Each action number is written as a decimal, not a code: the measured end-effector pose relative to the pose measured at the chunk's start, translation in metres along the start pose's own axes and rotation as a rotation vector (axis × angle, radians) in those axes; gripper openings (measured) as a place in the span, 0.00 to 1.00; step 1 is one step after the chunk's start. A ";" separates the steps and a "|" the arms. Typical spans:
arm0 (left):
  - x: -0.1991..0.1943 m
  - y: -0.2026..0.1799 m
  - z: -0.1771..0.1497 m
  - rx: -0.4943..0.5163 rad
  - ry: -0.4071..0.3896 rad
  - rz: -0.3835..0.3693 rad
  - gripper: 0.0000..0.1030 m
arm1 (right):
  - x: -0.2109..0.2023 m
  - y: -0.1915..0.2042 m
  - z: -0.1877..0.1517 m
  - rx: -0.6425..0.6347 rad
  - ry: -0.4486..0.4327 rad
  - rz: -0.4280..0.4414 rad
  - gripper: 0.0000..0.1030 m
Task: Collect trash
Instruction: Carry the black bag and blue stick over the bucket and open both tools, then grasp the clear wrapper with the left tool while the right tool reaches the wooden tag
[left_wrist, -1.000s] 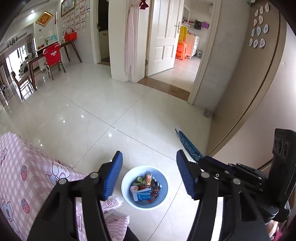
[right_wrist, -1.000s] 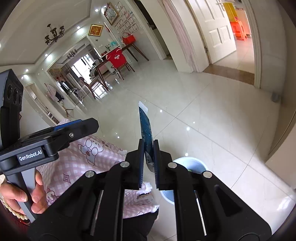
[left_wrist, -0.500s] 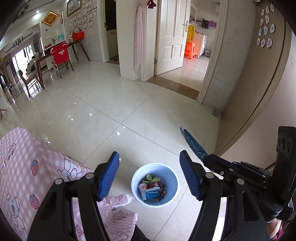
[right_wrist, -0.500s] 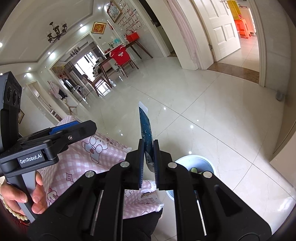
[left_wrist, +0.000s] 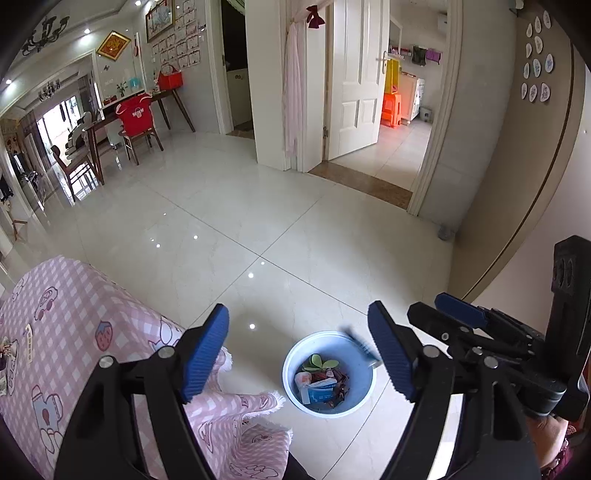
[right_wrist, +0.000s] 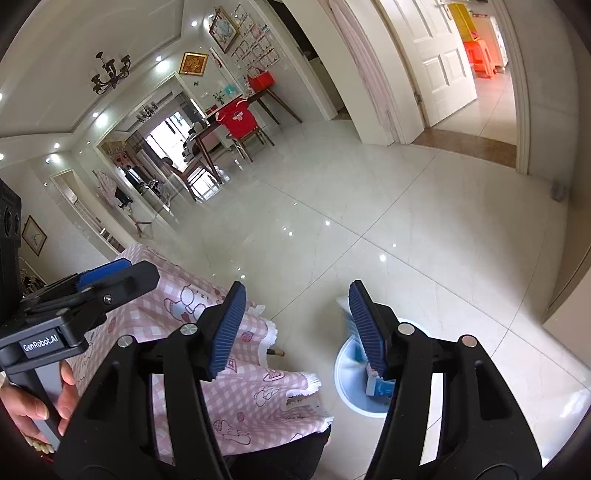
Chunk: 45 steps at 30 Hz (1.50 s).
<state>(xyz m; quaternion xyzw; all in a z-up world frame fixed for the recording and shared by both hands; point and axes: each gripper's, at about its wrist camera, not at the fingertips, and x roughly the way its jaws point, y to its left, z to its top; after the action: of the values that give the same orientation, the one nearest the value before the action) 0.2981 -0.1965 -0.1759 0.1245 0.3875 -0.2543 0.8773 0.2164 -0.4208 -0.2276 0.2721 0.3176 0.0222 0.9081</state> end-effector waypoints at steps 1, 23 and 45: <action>-0.001 0.001 -0.001 -0.001 0.000 0.001 0.74 | 0.000 0.001 0.000 0.001 0.002 0.001 0.57; -0.109 0.174 -0.062 -0.221 -0.059 0.250 0.82 | 0.028 0.180 -0.027 -0.258 0.106 0.181 0.57; -0.113 0.444 -0.169 -0.915 0.056 0.409 0.82 | 0.184 0.390 -0.075 -0.518 0.332 0.223 0.59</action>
<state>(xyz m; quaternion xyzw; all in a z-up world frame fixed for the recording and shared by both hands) 0.3707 0.2860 -0.1959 -0.1931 0.4502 0.1224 0.8632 0.3709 -0.0138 -0.1818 0.0579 0.4135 0.2458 0.8748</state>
